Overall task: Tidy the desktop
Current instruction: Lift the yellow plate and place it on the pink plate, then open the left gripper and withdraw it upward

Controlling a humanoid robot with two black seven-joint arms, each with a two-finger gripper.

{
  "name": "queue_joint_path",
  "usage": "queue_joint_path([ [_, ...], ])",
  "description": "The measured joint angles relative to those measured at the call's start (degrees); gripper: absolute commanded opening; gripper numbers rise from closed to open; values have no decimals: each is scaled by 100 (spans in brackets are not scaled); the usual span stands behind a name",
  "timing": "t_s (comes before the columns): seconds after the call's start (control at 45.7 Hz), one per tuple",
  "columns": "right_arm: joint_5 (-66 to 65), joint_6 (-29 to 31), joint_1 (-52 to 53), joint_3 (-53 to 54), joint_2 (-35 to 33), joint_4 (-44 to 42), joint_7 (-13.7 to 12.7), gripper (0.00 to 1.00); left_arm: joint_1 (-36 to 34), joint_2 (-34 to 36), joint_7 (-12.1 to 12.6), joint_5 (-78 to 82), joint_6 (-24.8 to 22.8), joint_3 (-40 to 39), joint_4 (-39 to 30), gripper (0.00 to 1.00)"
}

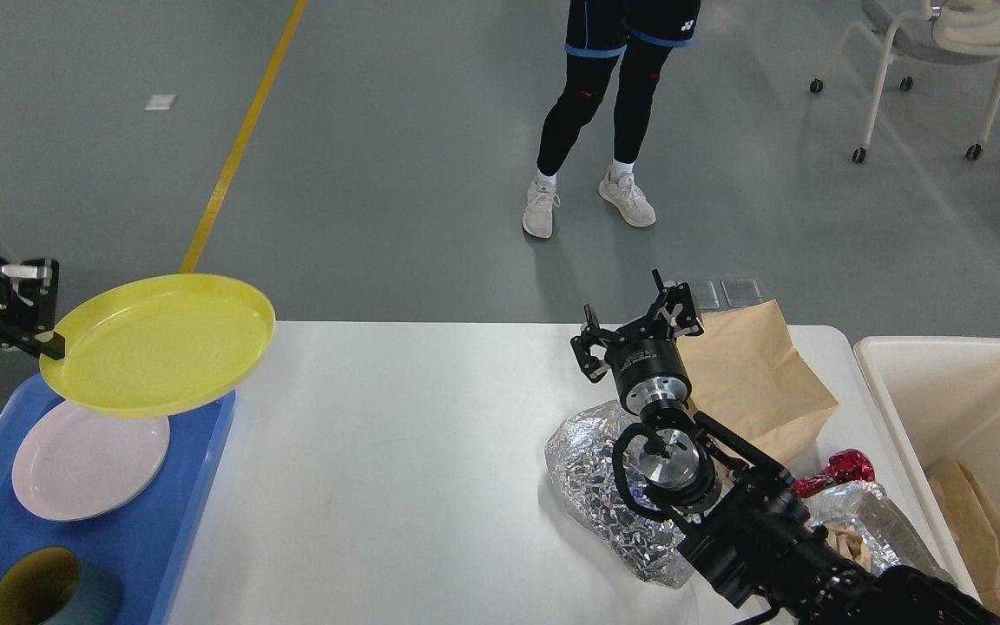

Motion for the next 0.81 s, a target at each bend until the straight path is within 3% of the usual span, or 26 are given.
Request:
queue_joint_path([
  [0.175,1,-4,1,1,2,0,0,100,2035,-88,-54,37,2471,-14,365,0],
  [0.328,0,-4,1,2,2,0,0,100,3233,-164,-119,5,3828,-340,705,0],
  [0.569,0,-4,-5,2,2,0,0,100,4620,-455,-300,-78,4749,-1065,1424,1],
  [0.81,0,-4,-5,0,2,0,0,100,5530,-819,-336,-246,4996,-1752,2118,4],
])
